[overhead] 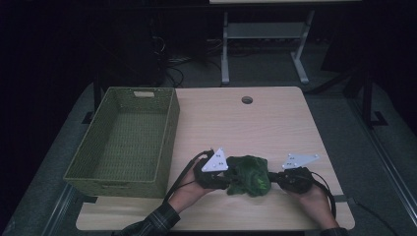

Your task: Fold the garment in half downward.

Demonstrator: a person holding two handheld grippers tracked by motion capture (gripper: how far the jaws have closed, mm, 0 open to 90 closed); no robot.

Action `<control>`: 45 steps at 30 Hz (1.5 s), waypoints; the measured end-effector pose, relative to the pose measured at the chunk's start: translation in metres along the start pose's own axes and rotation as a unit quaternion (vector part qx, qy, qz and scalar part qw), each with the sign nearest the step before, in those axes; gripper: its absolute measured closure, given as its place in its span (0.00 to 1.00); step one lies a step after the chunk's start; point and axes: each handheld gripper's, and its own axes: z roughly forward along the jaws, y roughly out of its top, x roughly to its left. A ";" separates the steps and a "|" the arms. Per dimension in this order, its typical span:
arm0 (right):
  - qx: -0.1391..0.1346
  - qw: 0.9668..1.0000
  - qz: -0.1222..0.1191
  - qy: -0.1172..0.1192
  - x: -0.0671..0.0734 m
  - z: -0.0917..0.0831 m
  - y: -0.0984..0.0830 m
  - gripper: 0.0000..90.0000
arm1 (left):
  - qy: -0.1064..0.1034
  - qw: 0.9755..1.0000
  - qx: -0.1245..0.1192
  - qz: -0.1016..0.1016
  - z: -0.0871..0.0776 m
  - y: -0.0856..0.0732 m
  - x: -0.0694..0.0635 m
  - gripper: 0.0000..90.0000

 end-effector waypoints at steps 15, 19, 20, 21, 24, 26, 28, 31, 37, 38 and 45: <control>0.008 1.000 0.017 0.004 -0.006 -0.001 -0.005 0.98 | -0.027 0.995 0.087 -0.035 0.012 -0.032 0.008 0.99; 0.009 0.999 0.032 0.007 -0.011 0.005 -0.006 0.98 | -0.007 0.994 0.105 -0.013 0.021 -0.037 0.015 0.99; 0.008 0.999 0.035 0.007 -0.013 0.006 -0.006 0.98 | -0.002 0.995 0.103 -0.012 0.023 -0.037 0.017 0.99; 0.006 0.999 0.038 0.009 -0.014 0.008 -0.006 0.98 | 0.003 0.994 0.106 -0.007 0.024 -0.036 0.020 0.99; 0.001 0.999 0.044 0.012 -0.012 0.014 -0.003 0.98 | 0.021 0.994 0.111 -0.007 0.025 -0.037 0.031 0.99; 0.002 0.999 0.039 0.017 -0.006 0.018 0.000 0.98 | 0.029 0.994 0.106 -0.017 0.022 -0.040 0.038 0.99; 0.002 0.999 0.028 0.019 -0.002 0.022 0.003 0.98 | 0.026 0.994 0.106 -0.025 0.019 -0.041 0.042 0.98; 0.003 0.999 0.026 0.022 -0.001 0.025 0.006 0.97 | 0.020 0.994 0.100 -0.028 0.015 -0.040 0.039 0.96; -0.008 1.000 0.027 0.005 -0.002 0.015 0.006 0.80 | 0.009 0.996 0.074 -0.037 0.007 -0.035 0.036 0.92; -0.012 1.000 0.028 0.002 -0.002 0.013 0.006 0.76 | 0.007 0.997 0.072 -0.037 0.006 -0.034 0.036 0.91; -0.031 0.998 0.050 -0.017 -0.006 -0.002 -0.001 0.47 | 0.002 0.997 0.060 -0.048 0.004 -0.031 0.035 0.83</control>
